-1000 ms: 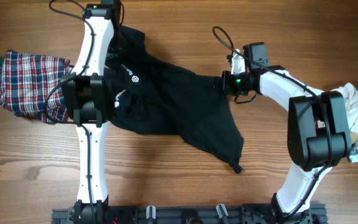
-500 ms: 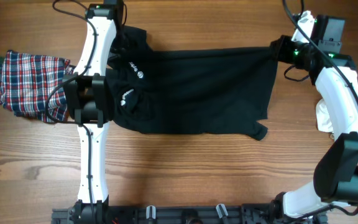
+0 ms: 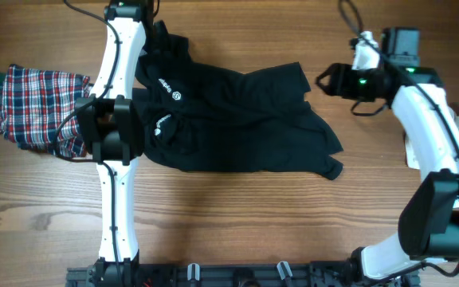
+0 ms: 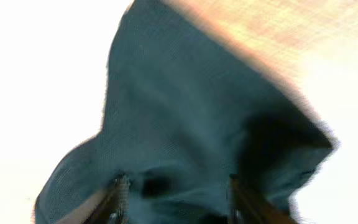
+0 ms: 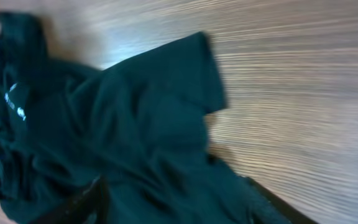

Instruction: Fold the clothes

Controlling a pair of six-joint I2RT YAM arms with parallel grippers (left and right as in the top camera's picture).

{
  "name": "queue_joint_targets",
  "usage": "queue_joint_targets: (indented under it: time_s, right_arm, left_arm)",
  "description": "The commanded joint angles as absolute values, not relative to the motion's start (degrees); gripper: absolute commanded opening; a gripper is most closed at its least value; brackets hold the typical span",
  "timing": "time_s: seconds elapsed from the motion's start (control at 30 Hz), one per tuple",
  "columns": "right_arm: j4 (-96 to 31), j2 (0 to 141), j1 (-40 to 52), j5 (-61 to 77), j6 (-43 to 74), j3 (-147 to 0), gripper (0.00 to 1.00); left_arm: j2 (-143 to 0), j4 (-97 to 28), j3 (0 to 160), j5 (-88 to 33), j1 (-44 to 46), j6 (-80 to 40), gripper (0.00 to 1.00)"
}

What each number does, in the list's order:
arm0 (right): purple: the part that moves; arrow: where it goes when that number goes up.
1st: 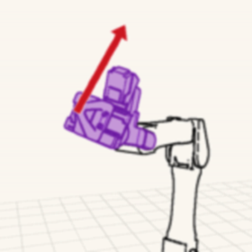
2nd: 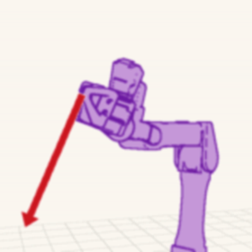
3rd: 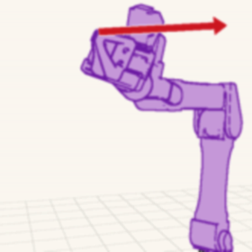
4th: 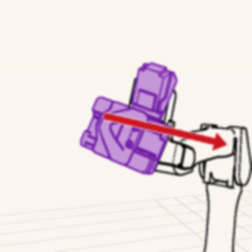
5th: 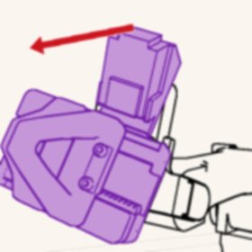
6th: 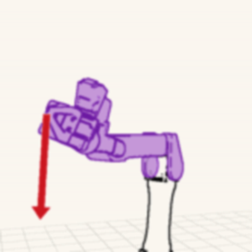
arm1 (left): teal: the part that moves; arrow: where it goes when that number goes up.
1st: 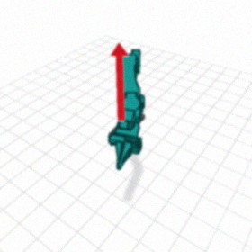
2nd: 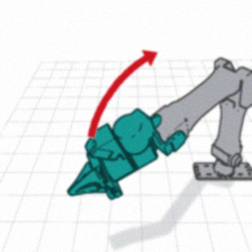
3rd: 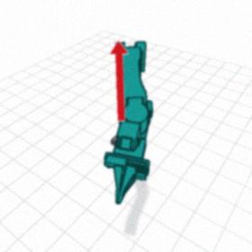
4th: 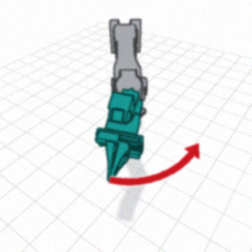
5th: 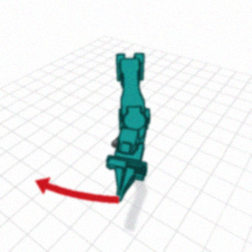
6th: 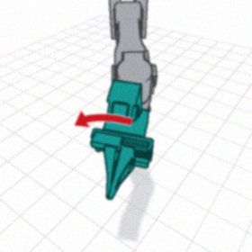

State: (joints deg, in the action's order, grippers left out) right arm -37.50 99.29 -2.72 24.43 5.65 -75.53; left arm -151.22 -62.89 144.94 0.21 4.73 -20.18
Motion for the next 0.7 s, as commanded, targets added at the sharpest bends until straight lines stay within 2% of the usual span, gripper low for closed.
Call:
queue_joint_targets:
  time_s: [0.0, 0.07, 0.23, 0.37, 0.53, 0.67]
  right_arm:
    - [-35.4, 99.4, 0.1, 22.4, 4.9, -75.7, 0.73]
    - [-33.9, 99.4, 0.1, 22.2, 6.5, -75.7, 0.75]
    - [-33.9, 99.4, 0.1, 22.2, 6.5, -75.7, 0.75]
    - [-34.1, 99.4, 0.2, 22.2, 7.4, -75.7, 0.74]
    - [-35.0, 99.4, 0.1, 22.2, 7.6, -75.7, 0.73]
    - [-35.2, 99.4, 0.1, 22.2, 7.6, -75.7, 0.72]
  left_arm:
    - [-148.9, -58.3, 145.0, -6.7, 4.8, -19.7, 0.62]
    - [-148.9, -54.5, 145.0, -9.2, 5.0, -19.7, 0.70]
    - [-149.8, -51.1, 145.0, -10.5, 6.3, -19.7, 0.71]
    - [-151.7, -50.3, 145.0, -10.9, 9.1, -13.5, 0.57]
    - [-152.9, -52.2, 145.0, -3.0, 12.1, -7.6, 0.52]
    - [-153.9, -54.3, 144.9, 1.8, 12.0, -7.7, 0.53]
